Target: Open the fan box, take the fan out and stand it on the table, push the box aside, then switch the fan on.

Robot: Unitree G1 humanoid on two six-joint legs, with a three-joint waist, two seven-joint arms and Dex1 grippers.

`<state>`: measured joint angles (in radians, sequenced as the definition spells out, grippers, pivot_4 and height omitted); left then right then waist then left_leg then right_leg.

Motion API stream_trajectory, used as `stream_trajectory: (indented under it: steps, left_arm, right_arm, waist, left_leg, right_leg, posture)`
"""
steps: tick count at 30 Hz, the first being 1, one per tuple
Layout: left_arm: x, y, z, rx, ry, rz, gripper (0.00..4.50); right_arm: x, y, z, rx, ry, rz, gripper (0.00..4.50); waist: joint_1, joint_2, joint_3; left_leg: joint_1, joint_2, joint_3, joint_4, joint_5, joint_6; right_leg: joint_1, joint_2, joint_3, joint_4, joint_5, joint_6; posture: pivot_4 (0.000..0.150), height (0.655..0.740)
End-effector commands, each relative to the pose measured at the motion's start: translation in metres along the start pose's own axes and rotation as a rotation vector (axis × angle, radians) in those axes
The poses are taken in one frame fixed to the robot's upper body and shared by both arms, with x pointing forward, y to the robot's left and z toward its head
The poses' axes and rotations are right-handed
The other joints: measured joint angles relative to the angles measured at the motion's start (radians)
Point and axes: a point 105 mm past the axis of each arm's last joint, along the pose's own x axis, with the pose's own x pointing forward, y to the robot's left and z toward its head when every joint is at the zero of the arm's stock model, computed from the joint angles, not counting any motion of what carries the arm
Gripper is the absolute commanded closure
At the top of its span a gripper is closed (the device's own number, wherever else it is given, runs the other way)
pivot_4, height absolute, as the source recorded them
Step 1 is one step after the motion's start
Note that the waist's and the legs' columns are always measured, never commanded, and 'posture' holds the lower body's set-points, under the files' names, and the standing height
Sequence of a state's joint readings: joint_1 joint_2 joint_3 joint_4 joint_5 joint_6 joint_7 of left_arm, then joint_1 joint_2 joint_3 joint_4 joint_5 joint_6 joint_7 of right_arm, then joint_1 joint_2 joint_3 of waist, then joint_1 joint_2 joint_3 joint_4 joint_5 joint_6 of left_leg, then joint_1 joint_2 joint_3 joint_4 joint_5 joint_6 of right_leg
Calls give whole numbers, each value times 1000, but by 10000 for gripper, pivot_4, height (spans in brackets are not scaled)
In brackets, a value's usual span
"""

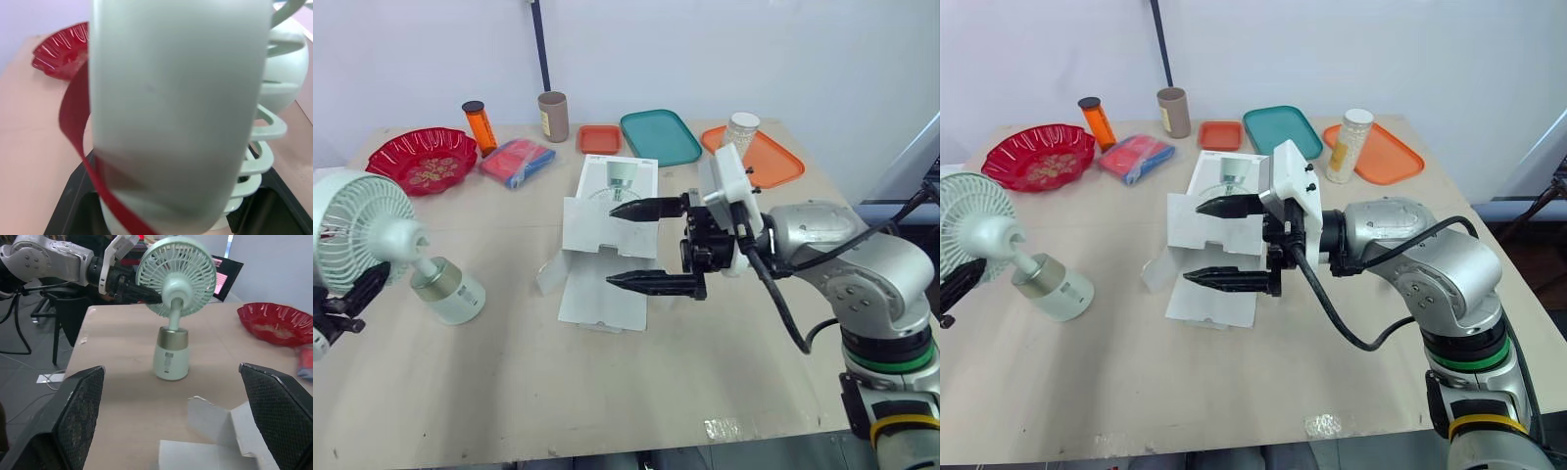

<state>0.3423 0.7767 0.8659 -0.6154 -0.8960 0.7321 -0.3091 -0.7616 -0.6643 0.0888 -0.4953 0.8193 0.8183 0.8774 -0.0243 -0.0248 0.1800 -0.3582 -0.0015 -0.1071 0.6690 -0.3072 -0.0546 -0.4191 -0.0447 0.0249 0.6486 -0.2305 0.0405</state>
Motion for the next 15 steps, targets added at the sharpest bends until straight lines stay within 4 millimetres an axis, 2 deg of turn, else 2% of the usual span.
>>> stream_trajectory:
  steps: [1,8,15]
  left_arm:
    - [8,3,13,61,-21,20,24653]
    - [22,-2,11,84,17,10,24653]
    - [29,-8,-7,51,77,-5,24653]
  right_arm:
    - [4,-2,6,-55,-13,7,0]
    - [12,-9,2,-84,-14,-25,0]
    - [21,-14,-2,-97,-20,-40,0]
  waist:
    - [0,0,0]
    - [0,1,0]
    - [1,8,-4]
  left_leg:
    - [0,0,0,0,0,0]
    - [0,0,-1,0,0,0]
    - [1,-1,-1,0,1,-1]
  right_leg:
    - [0,0,0,0,0,0]
    - [0,0,0,0,0,0]
    - [1,-1,0,1,1,0]
  posture:
    - [1500,7400]
    - [1500,7400]
    - [1500,7400]
